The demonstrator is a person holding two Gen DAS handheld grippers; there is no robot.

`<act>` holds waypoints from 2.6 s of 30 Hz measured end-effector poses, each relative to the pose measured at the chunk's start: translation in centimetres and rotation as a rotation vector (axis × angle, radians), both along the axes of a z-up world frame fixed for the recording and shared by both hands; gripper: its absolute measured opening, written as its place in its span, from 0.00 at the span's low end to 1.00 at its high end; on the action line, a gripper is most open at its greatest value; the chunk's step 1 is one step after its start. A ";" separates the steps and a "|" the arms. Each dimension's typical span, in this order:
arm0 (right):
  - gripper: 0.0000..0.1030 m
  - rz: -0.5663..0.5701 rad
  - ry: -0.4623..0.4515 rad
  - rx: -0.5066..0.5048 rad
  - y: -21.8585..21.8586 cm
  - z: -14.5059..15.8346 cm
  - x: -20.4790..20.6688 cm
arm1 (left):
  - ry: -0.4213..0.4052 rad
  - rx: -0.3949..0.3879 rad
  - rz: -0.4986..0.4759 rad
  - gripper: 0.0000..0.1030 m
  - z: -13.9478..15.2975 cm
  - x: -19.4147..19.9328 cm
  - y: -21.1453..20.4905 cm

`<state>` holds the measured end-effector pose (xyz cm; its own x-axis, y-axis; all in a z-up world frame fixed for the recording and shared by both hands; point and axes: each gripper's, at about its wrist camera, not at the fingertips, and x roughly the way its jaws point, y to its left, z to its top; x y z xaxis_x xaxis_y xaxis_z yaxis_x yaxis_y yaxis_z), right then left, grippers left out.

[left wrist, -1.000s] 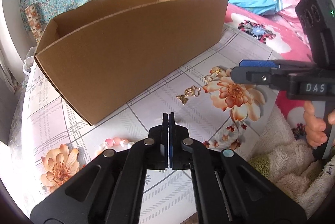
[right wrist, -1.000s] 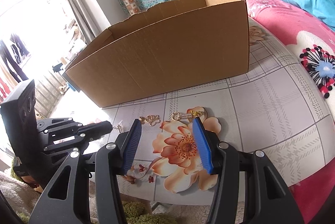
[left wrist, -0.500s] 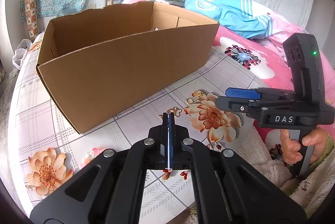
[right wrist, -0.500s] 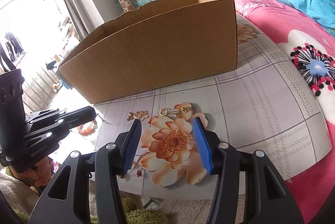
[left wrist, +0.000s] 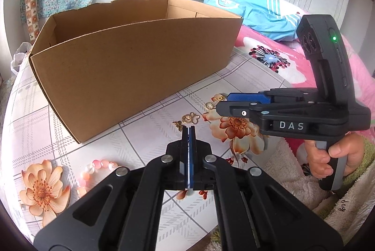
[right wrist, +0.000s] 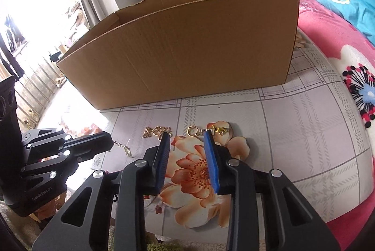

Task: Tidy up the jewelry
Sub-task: 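Lift the gold charm with the left gripper toward the box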

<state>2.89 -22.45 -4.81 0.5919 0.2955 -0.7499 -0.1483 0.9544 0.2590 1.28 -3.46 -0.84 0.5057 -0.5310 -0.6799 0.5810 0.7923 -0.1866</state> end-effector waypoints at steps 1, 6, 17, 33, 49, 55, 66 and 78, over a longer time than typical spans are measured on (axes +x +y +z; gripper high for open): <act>0.28 -0.002 0.001 -0.011 0.0 -0.1 0.1 | 0.001 -0.001 0.001 0.00 0.0 0.0 0.1; 0.21 0.025 -0.021 -0.041 0.6 0.2 0.5 | 0.007 -0.005 0.005 0.00 -0.3 0.2 0.3; 0.19 0.013 0.046 -0.010 -0.3 -1.2 2.0 | 0.023 -0.004 0.016 0.00 -0.5 0.5 0.7; 0.20 0.053 0.021 -0.121 0.7 -1.2 2.4 | 0.052 -0.029 0.061 0.00 -0.8 1.1 1.9; 0.03 0.053 -0.017 -0.153 1.9 -0.8 1.4 | 0.009 -0.036 0.057 0.00 0.2 0.1 2.6; 0.05 0.047 -0.013 -0.104 1.4 -0.7 0.7 | -0.008 -0.027 0.051 0.00 0.5 -0.6 2.3; 0.22 0.034 0.010 -0.142 1.7 -1.3 1.0 | -0.011 -0.021 0.035 0.00 0.5 -0.6 1.7; 0.11 0.034 0.013 -0.164 2.9 -1.4 2.2 | 0.010 -0.037 0.052 0.00 0.0 0.4 2.2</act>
